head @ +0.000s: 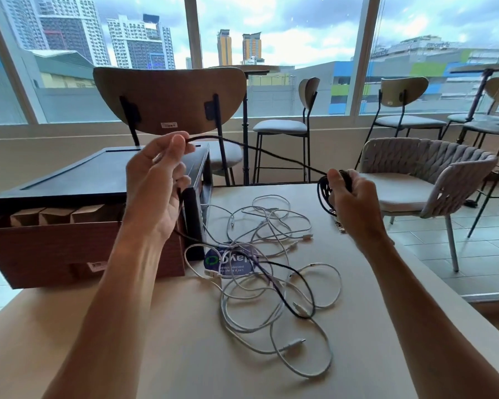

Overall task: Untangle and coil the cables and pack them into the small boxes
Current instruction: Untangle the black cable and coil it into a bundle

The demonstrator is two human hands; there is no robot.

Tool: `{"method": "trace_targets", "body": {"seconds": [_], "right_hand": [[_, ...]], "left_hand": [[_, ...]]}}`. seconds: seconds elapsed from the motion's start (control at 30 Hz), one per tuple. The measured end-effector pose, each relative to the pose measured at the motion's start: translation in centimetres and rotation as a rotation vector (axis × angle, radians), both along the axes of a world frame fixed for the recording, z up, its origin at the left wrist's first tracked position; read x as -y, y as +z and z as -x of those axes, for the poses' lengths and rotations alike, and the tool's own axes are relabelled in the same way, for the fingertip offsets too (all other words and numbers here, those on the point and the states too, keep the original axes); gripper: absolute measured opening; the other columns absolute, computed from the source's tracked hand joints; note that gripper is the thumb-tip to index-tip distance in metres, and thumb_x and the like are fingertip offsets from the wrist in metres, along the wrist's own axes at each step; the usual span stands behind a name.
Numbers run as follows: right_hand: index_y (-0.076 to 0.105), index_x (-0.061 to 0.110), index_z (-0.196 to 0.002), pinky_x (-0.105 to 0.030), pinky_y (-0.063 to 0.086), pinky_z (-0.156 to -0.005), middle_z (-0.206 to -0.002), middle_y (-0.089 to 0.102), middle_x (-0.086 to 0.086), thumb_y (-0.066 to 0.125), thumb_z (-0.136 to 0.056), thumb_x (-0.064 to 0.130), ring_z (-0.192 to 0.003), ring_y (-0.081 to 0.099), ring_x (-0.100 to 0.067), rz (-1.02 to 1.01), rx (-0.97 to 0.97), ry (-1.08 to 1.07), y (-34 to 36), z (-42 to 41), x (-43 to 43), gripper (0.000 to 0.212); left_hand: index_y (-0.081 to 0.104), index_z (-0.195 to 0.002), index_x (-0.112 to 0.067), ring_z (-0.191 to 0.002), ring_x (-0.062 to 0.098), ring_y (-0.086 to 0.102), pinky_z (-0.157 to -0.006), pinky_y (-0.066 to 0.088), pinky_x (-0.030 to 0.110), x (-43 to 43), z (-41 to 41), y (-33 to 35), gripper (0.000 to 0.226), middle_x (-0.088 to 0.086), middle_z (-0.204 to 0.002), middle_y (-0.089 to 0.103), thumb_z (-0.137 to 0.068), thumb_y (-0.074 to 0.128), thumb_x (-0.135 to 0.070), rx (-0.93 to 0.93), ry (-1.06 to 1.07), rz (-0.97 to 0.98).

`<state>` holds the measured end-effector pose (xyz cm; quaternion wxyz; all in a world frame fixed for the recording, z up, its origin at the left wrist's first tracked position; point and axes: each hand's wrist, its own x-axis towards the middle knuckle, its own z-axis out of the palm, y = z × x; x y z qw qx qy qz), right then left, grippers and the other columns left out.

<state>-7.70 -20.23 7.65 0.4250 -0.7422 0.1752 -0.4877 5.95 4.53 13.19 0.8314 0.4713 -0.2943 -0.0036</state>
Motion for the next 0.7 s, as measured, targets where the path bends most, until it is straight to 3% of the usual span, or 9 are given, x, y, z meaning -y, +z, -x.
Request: {"method": "trace_targets", "body": {"seconds": [0.13, 0.23, 0.3, 0.37, 0.43, 0.53, 0.6, 0.7], "right_hand": [[0.049, 0.015, -0.080, -0.019, 0.027, -0.044, -0.048, 0.041, 0.014, 0.047, -0.104, 0.029, -0.044, 0.031, -0.004, -0.265, 0.094, 0.176, 0.4, -0.2, -0.9, 0.028], [0.050, 0.014, -0.077, -0.025, 0.030, -0.052, -0.052, 0.045, 0.005, 0.046, -0.105, 0.028, -0.049, 0.035, -0.009, -0.336, 0.117, 0.305, 0.9, -0.3, -1.5, 0.031], [0.052, 0.012, -0.075, -0.020, 0.037, -0.053, -0.055, 0.049, 0.003, 0.045, -0.105, 0.026, -0.051, 0.040, -0.009, -0.419, 0.174, 0.382, 1.4, -0.3, -2.1, 0.033], [0.052, 0.010, -0.077, -0.015, 0.042, -0.053, -0.058, 0.050, 0.001, 0.046, -0.105, 0.022, -0.048, 0.044, -0.005, -0.579, 0.286, 0.449, 2.0, -0.2, -2.4, 0.031], [0.051, 0.010, -0.083, -0.013, 0.043, -0.052, -0.061, 0.050, 0.000, 0.049, -0.103, 0.019, -0.047, 0.043, -0.005, -0.788, 0.462, 0.472, 2.5, 0.2, -1.9, 0.023], [0.049, 0.015, -0.084, -0.016, 0.039, -0.063, -0.060, 0.050, 0.003, 0.050, -0.102, 0.017, -0.048, 0.039, -0.006, -0.972, 0.695, 0.395, 2.8, 1.0, 0.1, 0.019], [0.046, 0.017, -0.081, -0.015, 0.037, -0.058, -0.055, 0.049, 0.005, 0.048, -0.103, 0.016, -0.045, 0.037, -0.005, -1.005, 0.779, 0.276, 2.8, 1.6, 1.2, 0.022], [0.048, 0.017, -0.078, -0.012, 0.038, -0.049, -0.050, 0.051, 0.008, 0.048, -0.103, 0.018, -0.043, 0.043, -0.002, -0.947, 0.734, 0.107, 2.5, 1.8, 1.0, 0.026]], "left_hand": [[0.064, -0.119, -0.021, -0.063, 0.005, 0.043, -0.056, 0.038, 0.018, 1.2, 0.6, -1.1, 0.029, -0.005, -0.112, 0.073, -0.101, 0.049, -0.006, -0.031, -0.201, 0.008], [0.054, -0.135, -0.020, -0.063, 0.005, 0.047, -0.058, 0.042, 0.019, 2.0, 1.0, -1.8, 0.040, -0.005, -0.129, 0.066, -0.099, 0.046, -0.007, 0.011, -0.410, 0.021], [0.055, -0.136, -0.016, -0.060, 0.005, 0.051, -0.060, 0.047, 0.020, 2.7, 1.5, -2.2, 0.039, -0.001, -0.132, 0.065, -0.098, 0.046, -0.009, 0.057, -0.473, -0.051], [0.061, -0.126, -0.011, -0.061, 0.009, 0.054, -0.061, 0.049, 0.021, 3.1, 2.0, -2.5, 0.031, 0.005, -0.123, 0.070, -0.098, 0.047, -0.014, 0.115, -0.466, -0.221], [0.066, -0.113, -0.009, -0.062, 0.014, 0.053, -0.061, 0.047, 0.023, 3.3, 2.3, -2.9, 0.027, 0.008, -0.101, 0.074, -0.096, 0.050, -0.021, 0.206, -0.440, -0.451], [0.070, -0.100, -0.009, -0.064, 0.016, 0.047, -0.061, 0.040, 0.023, 3.2, 1.7, -3.8, 0.026, 0.002, -0.072, 0.066, -0.098, 0.050, -0.025, 0.272, -0.429, -0.767], [0.073, -0.098, -0.012, -0.068, 0.012, 0.047, -0.062, 0.039, 0.020, 2.7, 0.8, -4.2, 0.028, -0.001, -0.072, 0.059, -0.102, 0.048, -0.025, 0.267, -0.416, -0.913], [0.075, -0.102, -0.017, -0.075, 0.010, 0.047, -0.059, 0.037, 0.014, 2.2, 0.2, -4.4, 0.030, 0.000, -0.080, 0.057, -0.104, 0.046, -0.023, 0.284, -0.362, -1.017]]}}
